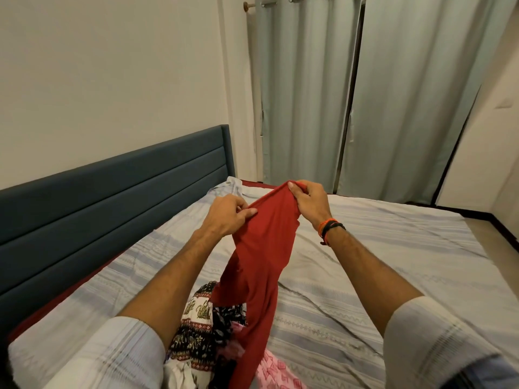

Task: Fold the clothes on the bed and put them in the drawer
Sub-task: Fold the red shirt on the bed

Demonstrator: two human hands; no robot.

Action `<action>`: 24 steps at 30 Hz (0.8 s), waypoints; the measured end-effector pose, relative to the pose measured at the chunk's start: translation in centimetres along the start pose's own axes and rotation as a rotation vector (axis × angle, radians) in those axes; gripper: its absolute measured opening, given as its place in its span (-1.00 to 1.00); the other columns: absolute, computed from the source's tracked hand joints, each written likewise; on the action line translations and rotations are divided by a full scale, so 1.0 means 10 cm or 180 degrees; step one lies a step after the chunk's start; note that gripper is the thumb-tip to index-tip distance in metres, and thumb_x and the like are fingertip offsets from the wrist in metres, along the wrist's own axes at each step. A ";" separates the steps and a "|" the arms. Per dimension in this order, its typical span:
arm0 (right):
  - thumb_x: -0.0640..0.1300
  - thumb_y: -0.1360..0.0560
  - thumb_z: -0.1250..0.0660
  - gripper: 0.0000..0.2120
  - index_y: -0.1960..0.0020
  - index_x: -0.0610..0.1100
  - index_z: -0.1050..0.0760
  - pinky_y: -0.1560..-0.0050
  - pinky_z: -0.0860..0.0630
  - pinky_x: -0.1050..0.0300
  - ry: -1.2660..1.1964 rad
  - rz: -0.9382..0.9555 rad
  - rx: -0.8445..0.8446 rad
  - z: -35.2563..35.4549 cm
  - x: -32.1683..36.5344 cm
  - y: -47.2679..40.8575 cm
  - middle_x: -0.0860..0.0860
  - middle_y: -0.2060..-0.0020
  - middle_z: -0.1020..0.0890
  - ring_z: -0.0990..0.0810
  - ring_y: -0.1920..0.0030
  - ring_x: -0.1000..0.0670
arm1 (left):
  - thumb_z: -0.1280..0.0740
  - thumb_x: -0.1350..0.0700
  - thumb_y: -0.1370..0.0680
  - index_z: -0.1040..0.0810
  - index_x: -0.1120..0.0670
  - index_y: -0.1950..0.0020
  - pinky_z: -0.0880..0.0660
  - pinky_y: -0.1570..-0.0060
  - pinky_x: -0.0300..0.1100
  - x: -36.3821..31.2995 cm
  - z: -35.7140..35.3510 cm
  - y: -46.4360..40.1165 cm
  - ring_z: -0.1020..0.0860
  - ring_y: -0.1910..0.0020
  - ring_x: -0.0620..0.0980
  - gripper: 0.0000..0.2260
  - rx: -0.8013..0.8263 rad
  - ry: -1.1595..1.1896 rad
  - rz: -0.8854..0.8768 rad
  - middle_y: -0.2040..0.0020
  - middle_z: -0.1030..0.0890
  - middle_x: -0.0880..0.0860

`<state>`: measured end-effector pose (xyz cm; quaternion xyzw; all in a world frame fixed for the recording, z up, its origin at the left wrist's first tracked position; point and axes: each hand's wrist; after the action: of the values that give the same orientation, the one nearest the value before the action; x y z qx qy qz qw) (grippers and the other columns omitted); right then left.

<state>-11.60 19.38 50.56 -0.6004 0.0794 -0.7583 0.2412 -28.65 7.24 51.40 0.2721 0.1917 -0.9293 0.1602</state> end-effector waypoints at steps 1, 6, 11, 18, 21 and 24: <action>-0.05 -0.60 -0.32 -0.83 0.03 -0.09 -0.64 0.04 -0.53 0.05 0.0239 -0.0037 -0.0004 0.01 -0.01 0.02 0.04 0.21 -0.65 -0.61 0.12 -0.04 | -0.38 -0.07 -0.56 -0.63 0.03 0.20 -0.53 0.09 -0.17 0.00 0.00 -0.01 -0.59 0.20 -0.06 -0.78 0.0014 -0.0057 -0.0011 0.28 -0.60 -0.06; -0.13 -0.37 -0.53 -0.37 -0.40 -0.07 -0.42 -0.28 -0.38 0.19 0.1355 0.0655 0.1282 -0.01 0.10 0.15 0.00 -0.31 -0.52 -0.48 -0.27 0.01 | -0.28 -0.20 -0.58 -0.66 -0.08 0.09 -0.37 0.26 -0.25 -0.12 -0.01 0.00 -0.54 0.18 -0.11 -0.74 -0.0344 -0.0420 -0.0160 0.20 -0.60 -0.11; -0.04 -0.38 -0.55 -0.54 -0.22 -0.09 -0.52 -0.10 -0.56 0.03 0.1317 0.0823 0.1681 -0.25 0.21 0.15 -0.02 -0.05 -0.63 -0.55 0.00 0.00 | -0.26 -0.21 -0.59 -0.66 -0.07 0.07 -0.37 0.22 -0.24 -0.31 -0.02 -0.01 -0.55 0.21 -0.11 -0.72 -0.0416 -0.0551 -0.0426 0.22 -0.62 -0.10; 0.05 -0.45 -0.49 -0.76 0.09 -0.13 -0.64 0.24 -0.51 0.21 0.1163 0.0842 0.1449 -0.10 0.21 0.00 -0.02 0.25 -0.65 -0.57 0.26 0.03 | -0.36 -0.21 -0.53 -0.54 0.01 0.14 -0.39 0.18 -0.22 -0.17 0.18 -0.05 -0.51 0.21 -0.05 -0.71 0.0581 -0.0471 -0.0273 0.22 -0.54 -0.04; -0.04 -0.48 -0.48 -0.87 0.06 -0.10 -0.65 0.07 -0.57 0.10 0.0807 0.0671 0.1252 -0.02 0.16 -0.06 0.00 0.18 -0.69 -0.63 0.15 -0.01 | -0.40 -0.16 -0.53 -0.58 0.03 0.19 -0.39 0.15 -0.20 -0.11 0.21 -0.07 -0.54 0.15 -0.03 -0.73 0.0771 -0.0508 -0.0154 0.20 -0.60 -0.01; -0.12 -0.51 -0.44 -0.92 0.02 -0.09 -0.65 0.00 -0.54 0.11 0.0764 0.0612 0.0740 -0.02 0.09 -0.07 0.04 0.15 -0.68 -0.59 0.14 0.05 | -0.38 -0.03 -0.58 -0.57 0.08 0.22 -0.52 0.19 -0.17 -0.16 0.19 -0.08 -0.57 0.19 0.02 -0.76 0.0562 0.0316 0.0019 0.22 -0.61 0.07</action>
<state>-12.15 19.58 51.56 -0.4634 0.0765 -0.8020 0.3690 -28.52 7.38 53.94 0.3315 0.1160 -0.9274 0.1286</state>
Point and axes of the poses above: each hand's wrist, its own y-axis away from the middle knuckle, its own z-axis out of the back of the hand, x = y × z
